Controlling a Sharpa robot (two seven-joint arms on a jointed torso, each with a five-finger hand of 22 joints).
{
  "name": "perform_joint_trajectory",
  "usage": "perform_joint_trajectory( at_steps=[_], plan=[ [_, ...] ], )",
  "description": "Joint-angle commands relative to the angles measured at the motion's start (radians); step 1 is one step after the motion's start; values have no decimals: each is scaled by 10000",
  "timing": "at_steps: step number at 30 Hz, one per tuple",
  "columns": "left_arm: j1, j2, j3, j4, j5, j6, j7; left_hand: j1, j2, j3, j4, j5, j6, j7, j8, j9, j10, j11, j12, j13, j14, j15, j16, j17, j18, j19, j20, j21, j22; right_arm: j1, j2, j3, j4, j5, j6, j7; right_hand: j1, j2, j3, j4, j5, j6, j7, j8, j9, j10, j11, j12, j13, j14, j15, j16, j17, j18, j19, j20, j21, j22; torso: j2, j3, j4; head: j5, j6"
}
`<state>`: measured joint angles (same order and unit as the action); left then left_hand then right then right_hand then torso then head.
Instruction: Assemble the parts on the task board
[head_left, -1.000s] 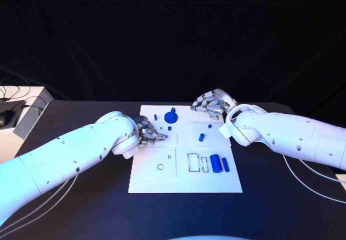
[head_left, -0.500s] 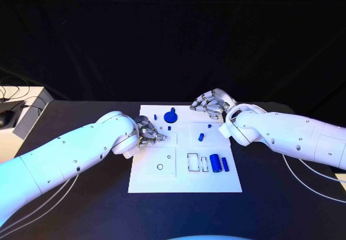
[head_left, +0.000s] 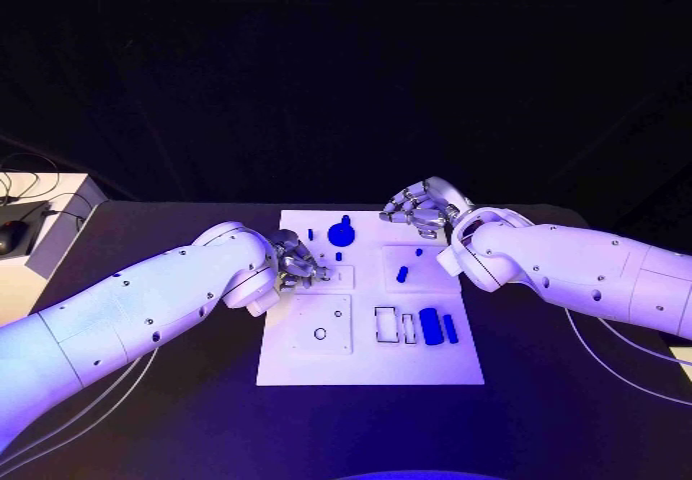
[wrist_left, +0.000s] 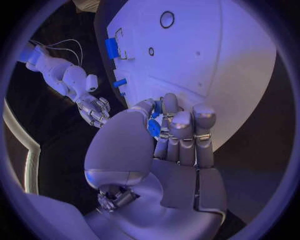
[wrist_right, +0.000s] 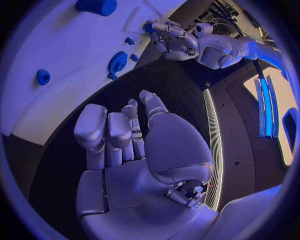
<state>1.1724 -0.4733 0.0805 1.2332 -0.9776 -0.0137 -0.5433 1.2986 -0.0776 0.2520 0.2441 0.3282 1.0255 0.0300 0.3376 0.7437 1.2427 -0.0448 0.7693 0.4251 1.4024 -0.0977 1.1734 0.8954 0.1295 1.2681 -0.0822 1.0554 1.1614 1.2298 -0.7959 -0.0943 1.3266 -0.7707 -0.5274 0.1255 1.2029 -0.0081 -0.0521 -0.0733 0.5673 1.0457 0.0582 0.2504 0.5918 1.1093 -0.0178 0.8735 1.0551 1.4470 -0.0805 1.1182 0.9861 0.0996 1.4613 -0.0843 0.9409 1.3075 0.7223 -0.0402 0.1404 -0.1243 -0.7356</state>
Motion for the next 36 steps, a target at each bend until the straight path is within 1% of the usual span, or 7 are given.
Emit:
perform_joint_trajectory(
  at_steps=[1, 11, 21, 23, 27, 32, 36],
  plan=[
    [-28, 30, -14, 50, 188, -46, 329, -258, -70, 1759, -1636, -12, -90, 3, 68, 76, 152, -27, -57, -19, -32, 19, 27, 17, -146, -39, -1, -2, 12, -5, 12, 3, -1, -116, 182, 18, -65, 38, -8, -39, 31, 62, -9, -41, -15, 28, -16, -47, 8, 3, -35, -57, 0, -64, 682, -131, -46, 1220, -1, -2, -1, 8, 15],
    [-28, -106, 32, 176, 491, 297, 401, -481, -54, 2235, -2205, -23, -49, 43, 65, 101, 267, -18, -166, -44, -11, 48, 15, 29, -171, -54, 12, 1, 29, -18, 12, 3, -16, -131, 246, -2, -69, 30, 0, -58, 79, 62, -8, -50, -20, 31, -17, -36, 23, 5, -36, -60, 0, -65, 679, -132, -52, 1218, -5, 2, 2, 10, 35],
    [13, -312, 337, 172, 1152, 1245, 64, -562, -59, 2498, -2445, -12, 22, 62, -20, 92, 240, -8, -196, -27, -15, 65, 3, 7, -182, -109, 22, -31, 18, -28, 1, 3, -25, -150, 276, -23, -76, 27, 3, -63, 129, 68, -9, -50, -22, 30, -17, -36, 27, 2, -36, -69, -8, -64, 678, -132, -63, 1216, -19, 20, 11, 18, 49],
    [47, -308, 373, 91, 1324, 1557, -59, -614, -70, 2612, -2501, -18, 25, 72, -40, 99, 210, -8, -195, -11, -27, 64, 5, 8, -199, -127, -5, -44, 12, -29, 2, 3, -30, -161, 280, -29, -76, 27, 3, -63, 129, 68, -9, -50, -22, 30, -17, -36, 27, 2, -36, -69, -8, -64, 678, -132, -63, 1216, -22, 21, 12, 17, 57],
    [132, -236, 416, -115, 1549, 2072, -249, -800, 61, 2754, -2618, -28, -33, 95, -30, 190, 105, -1, -94, 82, -85, 45, -62, -73, -235, -129, -116, -49, 13, -29, 7, 3, -34, -185, 291, -40, -65, 22, 10, -79, 148, 72, -13, -49, -20, 36, -20, -29, 33, 3, -38, -68, -5, -65, 678, -133, -57, 1217, -4, 8, 0, 44, 75],
    [279, -14, 432, -472, 1677, 2637, -427, -1449, 283, 3269, -2885, -27, -106, 93, 54, 365, -41, -3, 124, 200, -86, 28, -52, -64, -247, -128, -154, -75, -1, -30, 6, 3, -32, -200, 294, -52, -60, 20, 15, -88, 169, 77, -14, -47, -20, 43, -21, -22, 40, 4, -38, -69, -6, -66, 679, -134, -56, 1218, 13, -4, 3, 42, 84],
    [436, 242, 419, -868, 1714, 3043, -506, -2071, 407, 3788, -3258, -28, -115, 76, 131, 516, -73, -19, 285, 222, -67, 15, 7, 13, -235, -105, -150, -36, 37, -29, 21, 3, -33, -214, 298, -58, -33, 14, 28, -114, 198, 77, -15, -49, -22, 33, -23, -36, 31, 3, -40, -71, -8, -67, 678, -134, -52, 1219, 12, 7, -1, 53, 84]
  ],
)
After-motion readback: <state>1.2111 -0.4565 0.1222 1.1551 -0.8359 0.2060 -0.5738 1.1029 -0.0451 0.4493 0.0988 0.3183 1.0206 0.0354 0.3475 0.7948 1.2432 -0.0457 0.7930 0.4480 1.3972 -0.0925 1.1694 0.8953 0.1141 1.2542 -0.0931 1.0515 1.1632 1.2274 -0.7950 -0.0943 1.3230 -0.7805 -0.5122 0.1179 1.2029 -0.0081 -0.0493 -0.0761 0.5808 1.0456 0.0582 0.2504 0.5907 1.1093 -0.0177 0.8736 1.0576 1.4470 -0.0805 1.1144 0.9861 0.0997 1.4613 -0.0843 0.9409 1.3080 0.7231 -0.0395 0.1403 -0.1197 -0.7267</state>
